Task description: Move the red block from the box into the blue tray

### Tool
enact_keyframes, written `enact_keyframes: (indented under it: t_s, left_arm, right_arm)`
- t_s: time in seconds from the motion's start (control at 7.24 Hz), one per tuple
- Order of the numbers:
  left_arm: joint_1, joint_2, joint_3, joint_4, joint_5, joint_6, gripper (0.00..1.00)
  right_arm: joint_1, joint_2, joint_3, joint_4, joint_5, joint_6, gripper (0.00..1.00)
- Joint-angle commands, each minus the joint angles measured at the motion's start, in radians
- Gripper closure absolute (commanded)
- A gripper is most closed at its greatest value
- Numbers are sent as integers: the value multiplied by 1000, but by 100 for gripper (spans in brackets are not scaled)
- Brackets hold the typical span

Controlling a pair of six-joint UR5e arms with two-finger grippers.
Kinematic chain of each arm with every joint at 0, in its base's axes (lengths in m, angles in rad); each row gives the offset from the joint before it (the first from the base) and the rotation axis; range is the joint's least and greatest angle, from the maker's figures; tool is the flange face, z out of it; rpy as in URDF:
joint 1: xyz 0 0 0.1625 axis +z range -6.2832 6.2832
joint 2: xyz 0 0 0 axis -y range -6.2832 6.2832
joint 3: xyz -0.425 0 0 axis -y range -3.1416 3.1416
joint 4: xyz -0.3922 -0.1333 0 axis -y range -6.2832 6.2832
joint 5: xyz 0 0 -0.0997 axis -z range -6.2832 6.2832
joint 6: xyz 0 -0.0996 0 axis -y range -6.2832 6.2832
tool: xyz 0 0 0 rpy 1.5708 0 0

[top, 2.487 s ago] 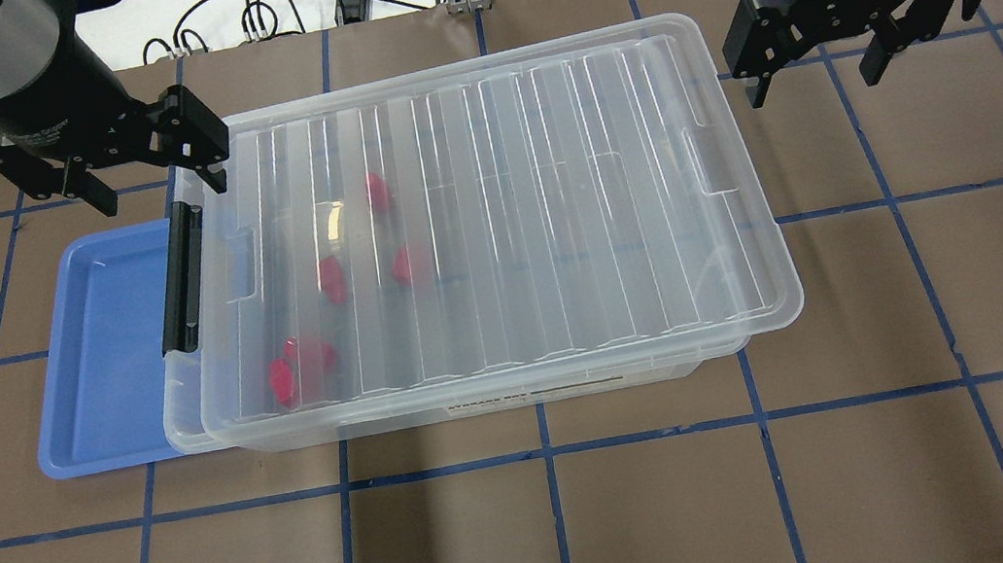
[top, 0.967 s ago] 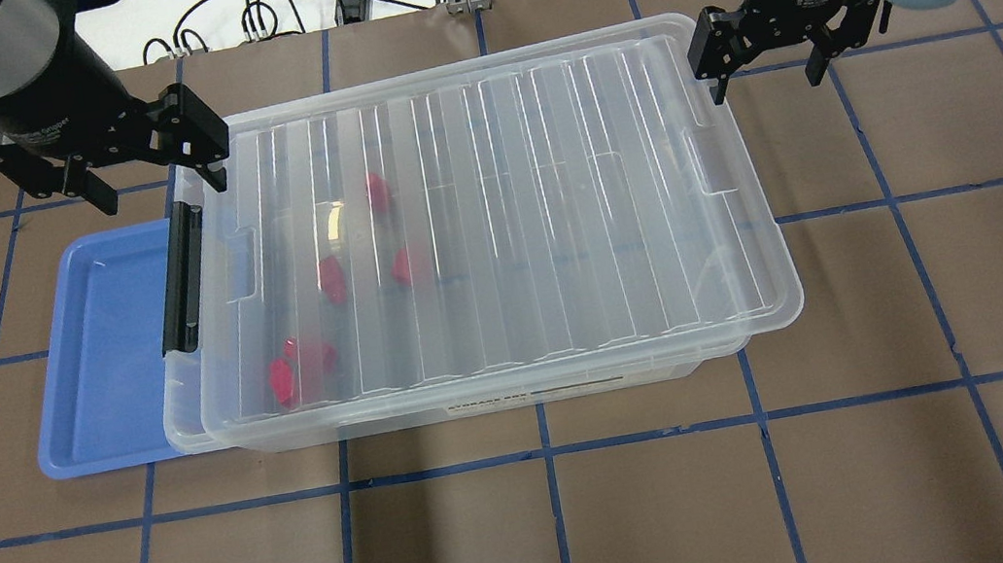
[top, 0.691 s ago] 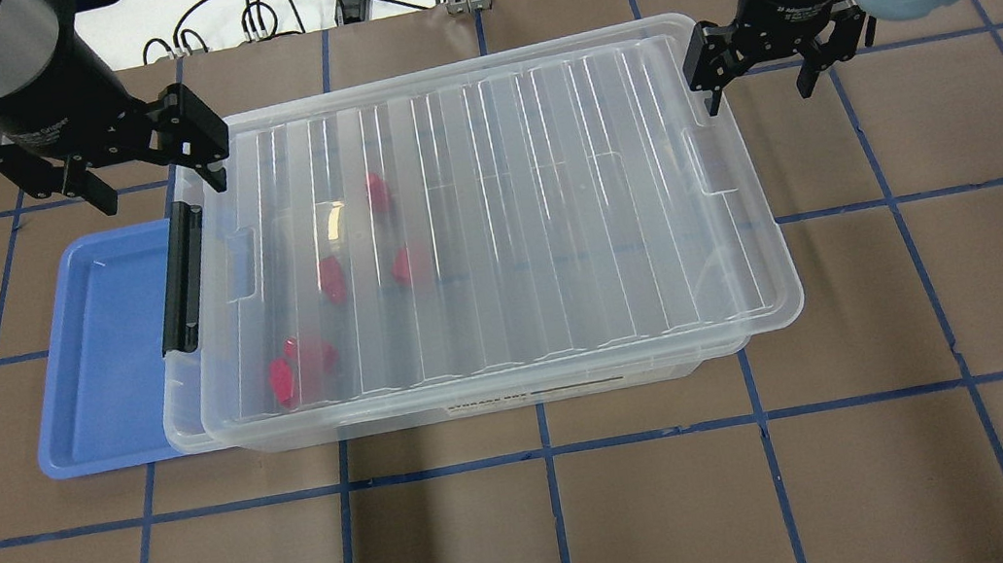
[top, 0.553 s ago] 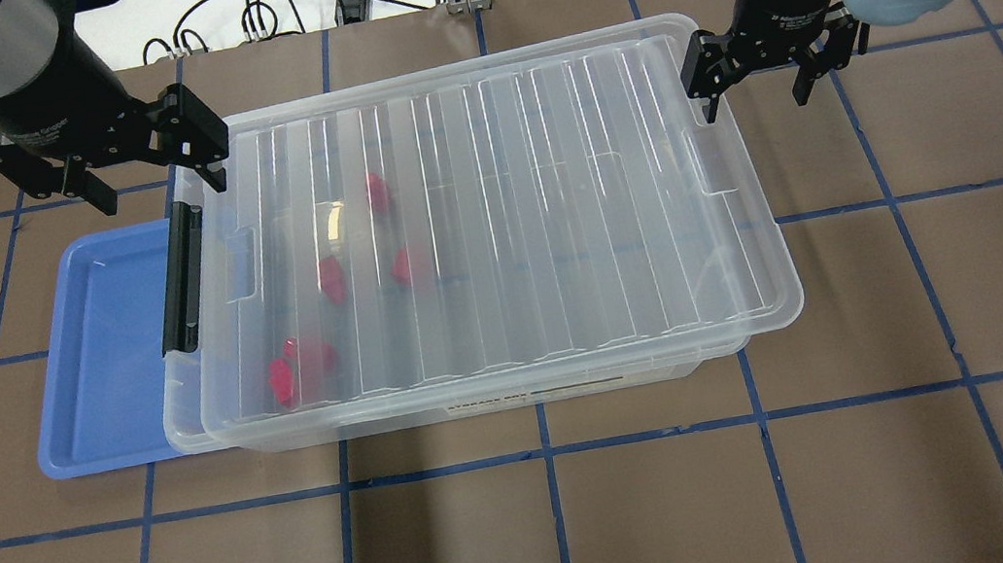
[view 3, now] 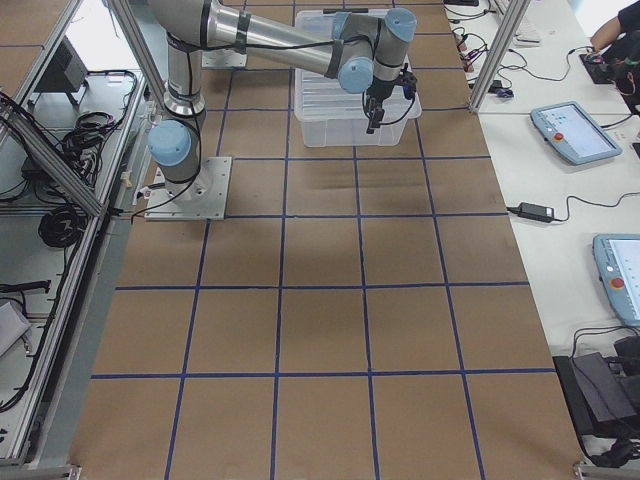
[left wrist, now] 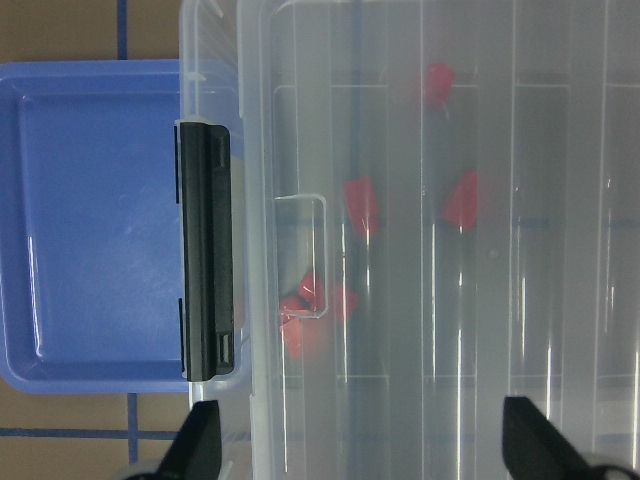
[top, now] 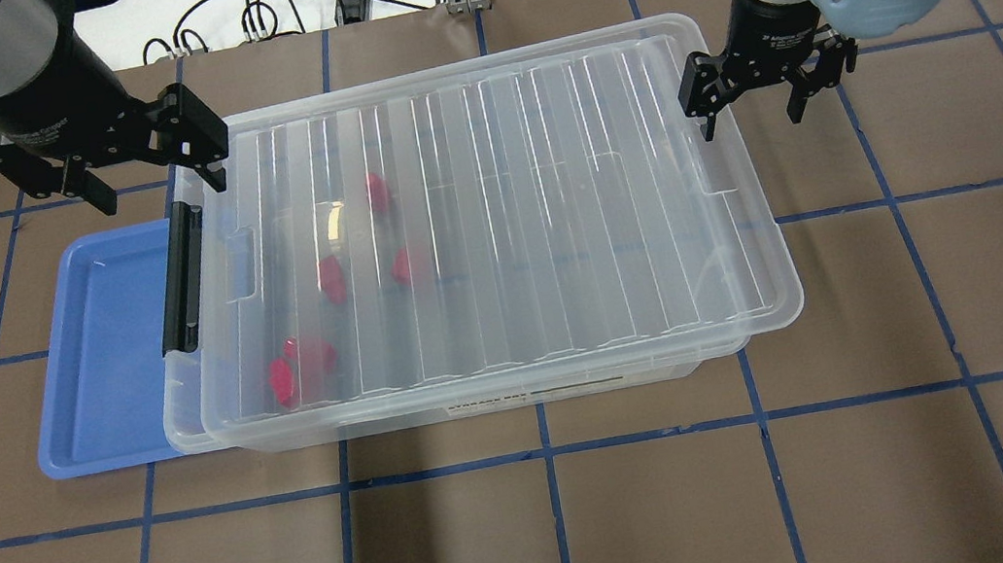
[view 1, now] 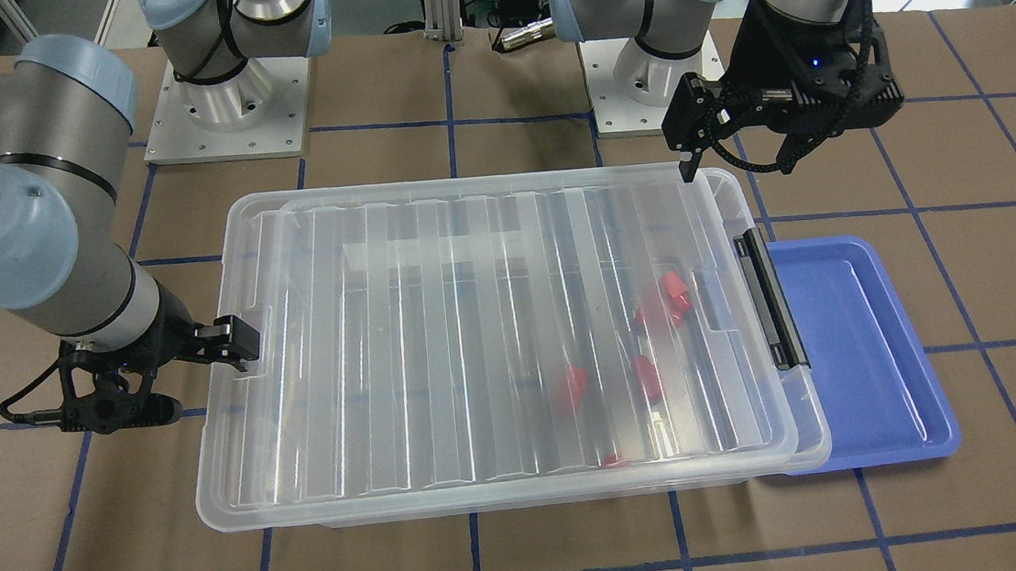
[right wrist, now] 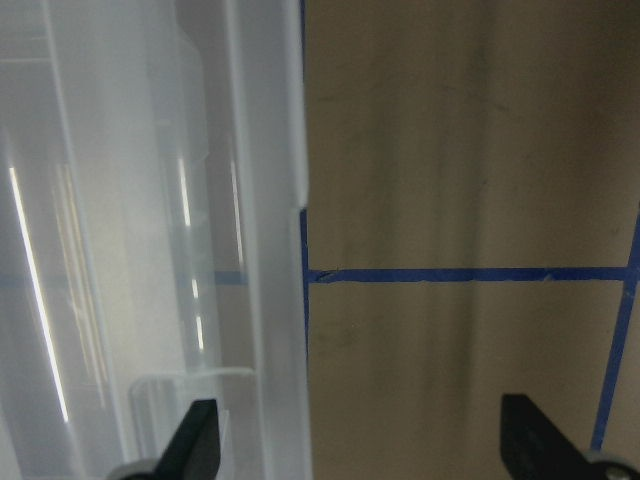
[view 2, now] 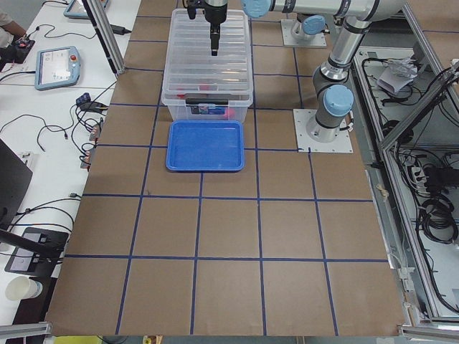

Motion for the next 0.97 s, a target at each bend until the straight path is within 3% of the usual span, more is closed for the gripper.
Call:
enact_keyframes:
  t_s: [0.0, 0.83]
  left_arm:
    - [0, 1, -3, 0, 0, 0, 0]
    - [0, 1, -2, 0, 0, 0, 0]
  right_arm:
    - [-18, 18, -6, -12, -4, 0, 0]
    - [-73, 12, -15, -9, -81, -11, 0]
